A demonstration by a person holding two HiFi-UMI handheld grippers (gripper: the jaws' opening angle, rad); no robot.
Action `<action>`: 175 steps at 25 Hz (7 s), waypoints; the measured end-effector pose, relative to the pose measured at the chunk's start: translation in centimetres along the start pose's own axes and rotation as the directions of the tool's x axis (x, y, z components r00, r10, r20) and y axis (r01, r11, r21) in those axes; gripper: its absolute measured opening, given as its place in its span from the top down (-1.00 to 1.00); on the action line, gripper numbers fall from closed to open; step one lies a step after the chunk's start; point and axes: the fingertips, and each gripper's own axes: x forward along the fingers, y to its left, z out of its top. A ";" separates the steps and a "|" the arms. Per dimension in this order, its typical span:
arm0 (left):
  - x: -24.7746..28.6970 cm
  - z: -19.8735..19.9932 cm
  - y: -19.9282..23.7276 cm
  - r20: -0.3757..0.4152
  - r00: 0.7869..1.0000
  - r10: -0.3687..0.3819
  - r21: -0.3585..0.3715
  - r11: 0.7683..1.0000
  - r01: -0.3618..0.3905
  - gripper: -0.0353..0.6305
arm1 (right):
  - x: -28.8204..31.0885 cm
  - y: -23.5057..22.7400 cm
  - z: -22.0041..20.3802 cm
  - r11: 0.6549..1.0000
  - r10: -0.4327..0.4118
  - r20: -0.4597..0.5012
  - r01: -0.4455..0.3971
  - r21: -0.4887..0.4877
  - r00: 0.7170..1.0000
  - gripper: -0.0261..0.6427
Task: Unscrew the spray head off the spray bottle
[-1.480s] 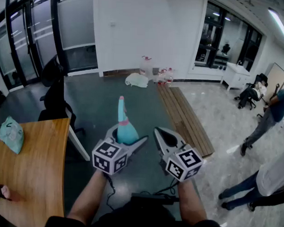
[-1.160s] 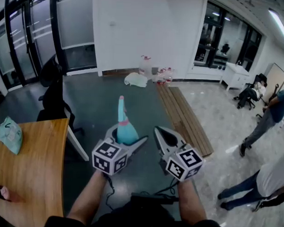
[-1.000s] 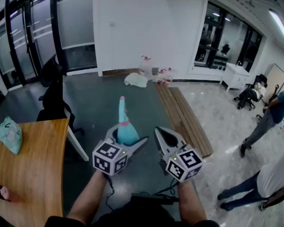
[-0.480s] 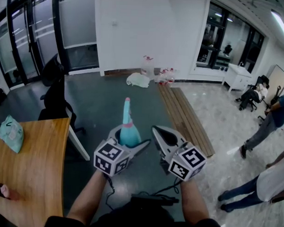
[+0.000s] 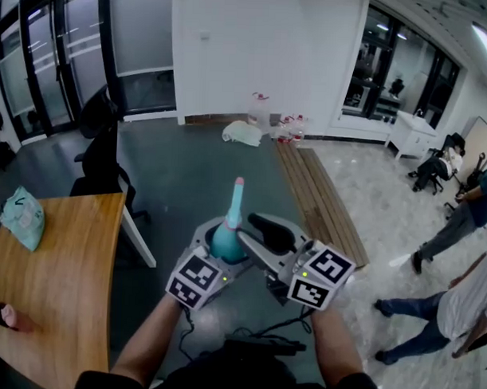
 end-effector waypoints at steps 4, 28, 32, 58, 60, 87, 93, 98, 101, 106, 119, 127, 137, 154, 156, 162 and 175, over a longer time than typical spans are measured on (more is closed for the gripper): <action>-0.5 -0.6 -1.0 -0.032 0.999 0.014 0.069 0.998 -0.012 -0.40 | 0.6 0.8 -0.9 1.000 0.003 -0.045 -0.004 -0.016 0.999 0.43; -5.6 0.9 -11.1 0.046 0.795 -0.605 0.061 0.796 0.602 -0.39 | -3.8 6.4 -0.9 0.975 0.213 -0.083 -0.217 -0.040 0.974 0.50; -7.4 1.5 -13.2 0.068 0.682 -0.728 0.053 0.685 0.726 -0.39 | -4.7 7.9 -0.6 0.955 0.293 -0.063 -0.295 -0.021 0.954 0.50; -0.4 1.8 -10.4 0.084 0.901 -0.427 0.000 0.904 0.428 -0.39 | -7.4 3.4 0.5 0.984 -0.165 -0.007 0.164 -0.074 0.986 0.41; -0.1 1.4 -10.5 0.064 0.914 -0.400 -0.003 0.916 0.401 -0.39 | -6.8 2.9 0.0 0.975 -0.210 -0.034 0.207 -0.077 0.977 0.41; -5.1 2.2 -15.2 0.108 0.636 -0.764 -0.003 0.640 0.769 -0.39 | -7.5 5.6 -0.4 0.985 0.172 0.002 -0.172 0.022 0.985 0.52; -2.2 1.4 -11.6 0.101 0.809 -0.578 -0.064 0.808 0.585 -0.39 | -7.2 2.8 -0.7 0.999 0.013 -0.011 -0.012 0.036 1.000 0.52; -0.2 -0.1 -8.7 0.040 0.912 -0.408 -0.064 0.910 0.410 -0.39 | -6.3 1.1 -1.4 0.993 -0.119 -0.047 0.120 0.023 0.992 0.52; 0.5 -1.0 -8.1 -0.007 0.940 -0.340 -0.045 0.939 0.340 -0.39 | -5.6 0.7 -2.1 0.984 -0.176 -0.071 0.177 0.013 0.982 0.52; 1.3 -2.0 -7.5 -0.057 0.964 -0.258 0.008 0.966 0.259 -0.39 | -4.5 -0.1 -2.7 0.963 -0.268 -0.096 0.268 -0.017 0.959 0.52; 0.1 -1.0 -9.5 0.015 0.911 -0.411 0.006 0.911 0.411 -0.40 | -4.8 0.6 -2.6 0.987 -0.159 -0.092 0.160 0.003 0.983 0.53; -4.4 0.7 -13.0 0.092 0.688 -0.719 -0.041 0.688 0.724 -0.39 | -5.7 4.1 -1.6 0.995 0.093 -0.057 -0.092 0.029 0.994 0.52; -2.6 0.0 -11.3 0.067 0.803 -0.592 -0.056 0.802 0.595 -0.39 | -6.5 3.4 -1.4 0.996 0.078 -0.022 -0.077 0.036 0.997 0.35; -0.1 -0.7 -7.6 -0.048 0.988 -0.148 0.059 0.987 0.150 -0.39 | -4.8 1.0 -2.2 0.965 -0.260 -0.061 0.260 0.004 0.964 0.35; -0.6 -0.4 -8.7 -0.032 0.976 -0.217 0.053 0.974 0.219 -0.39 | -4.7 1.5 -2.0 0.974 -0.222 -0.048 0.223 0.028 0.974 0.44; -3.8 1.1 -12.2 0.080 0.810 -0.581 -0.015 0.812 0.584 -0.39 | -5.2 4.5 -0.9 0.998 0.054 -0.021 -0.053 0.038 0.998 0.45; -6.4 3.0 -13.3 0.165 0.709 -0.685 -0.030 0.715 0.698 -0.39 | -6.0 7.2 -0.1 0.951 0.307 0.000 -0.307 0.027 0.952 0.40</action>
